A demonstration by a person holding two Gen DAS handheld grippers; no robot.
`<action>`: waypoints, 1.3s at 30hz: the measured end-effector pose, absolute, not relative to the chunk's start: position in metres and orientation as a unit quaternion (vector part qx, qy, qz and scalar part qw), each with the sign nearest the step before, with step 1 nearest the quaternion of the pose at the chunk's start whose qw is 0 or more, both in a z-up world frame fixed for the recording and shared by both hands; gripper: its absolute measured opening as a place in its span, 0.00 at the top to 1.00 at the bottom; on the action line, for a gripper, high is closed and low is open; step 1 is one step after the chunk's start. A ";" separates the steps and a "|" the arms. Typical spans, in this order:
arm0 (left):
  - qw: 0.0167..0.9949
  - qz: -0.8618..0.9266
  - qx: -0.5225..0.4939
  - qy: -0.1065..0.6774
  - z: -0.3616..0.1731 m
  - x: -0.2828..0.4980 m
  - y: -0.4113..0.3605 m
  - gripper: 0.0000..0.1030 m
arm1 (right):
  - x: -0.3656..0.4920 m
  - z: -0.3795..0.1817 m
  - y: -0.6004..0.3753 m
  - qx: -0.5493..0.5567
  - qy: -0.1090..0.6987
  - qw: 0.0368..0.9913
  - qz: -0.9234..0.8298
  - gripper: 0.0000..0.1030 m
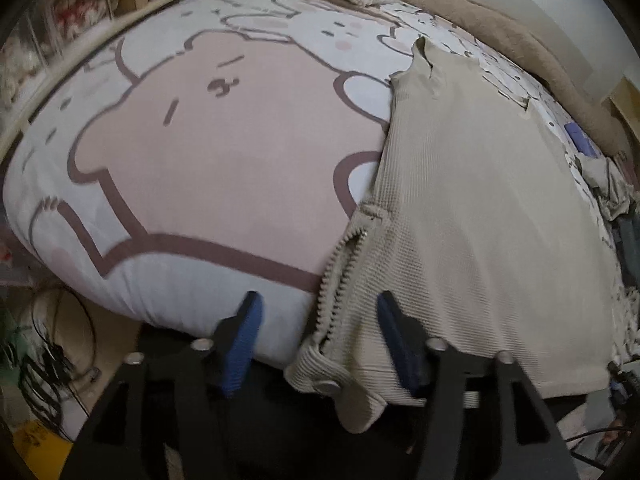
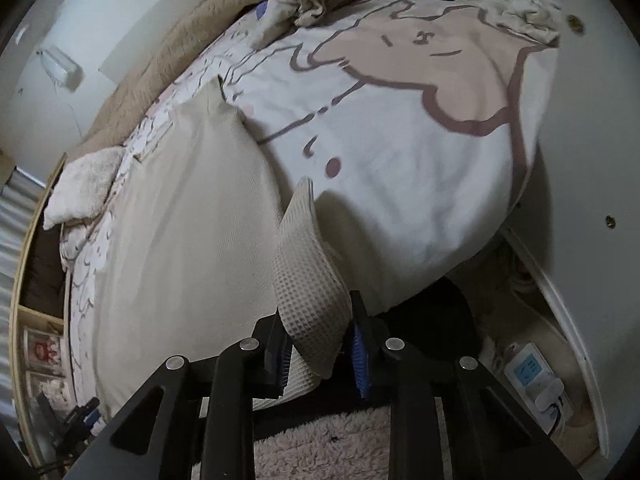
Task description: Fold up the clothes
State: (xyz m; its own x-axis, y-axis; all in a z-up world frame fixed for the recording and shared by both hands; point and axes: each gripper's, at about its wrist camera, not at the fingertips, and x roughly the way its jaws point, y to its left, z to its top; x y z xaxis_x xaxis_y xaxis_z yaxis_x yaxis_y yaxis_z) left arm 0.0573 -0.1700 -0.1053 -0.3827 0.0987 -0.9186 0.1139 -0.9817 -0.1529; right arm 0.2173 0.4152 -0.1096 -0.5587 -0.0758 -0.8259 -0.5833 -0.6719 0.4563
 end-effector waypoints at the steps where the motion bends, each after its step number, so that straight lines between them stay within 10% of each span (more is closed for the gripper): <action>1: -0.003 -0.822 0.561 0.098 -0.108 0.057 -0.170 0.39 | 0.221 -0.110 0.419 -0.437 0.380 0.159 0.799 0.64; 3: -0.019 -0.812 0.573 0.104 -0.117 0.053 -0.167 0.39 | 0.224 -0.114 0.424 -0.422 0.405 0.155 0.796 0.36; 17: -0.016 -0.823 0.566 0.036 -0.132 0.048 -0.139 0.27 | 0.204 -0.144 0.389 -0.453 0.370 0.102 0.805 0.39; 21: -0.013 -0.814 0.579 0.054 -0.121 0.050 -0.156 0.49 | 0.212 -0.132 0.395 -0.466 0.364 0.125 0.797 0.40; 25: -0.002 -0.820 0.568 0.075 -0.071 0.057 -0.187 0.49 | 0.228 -0.060 0.410 -0.428 0.312 0.166 0.832 0.39; 31: -0.062 -0.875 0.476 0.061 0.050 -0.003 -0.179 0.44 | 0.178 0.100 0.389 -0.282 0.127 0.108 0.945 0.39; 39: -0.127 -0.913 0.309 -0.233 0.123 -0.118 -0.079 0.31 | -0.007 0.137 0.335 -0.274 -0.185 0.056 0.942 0.39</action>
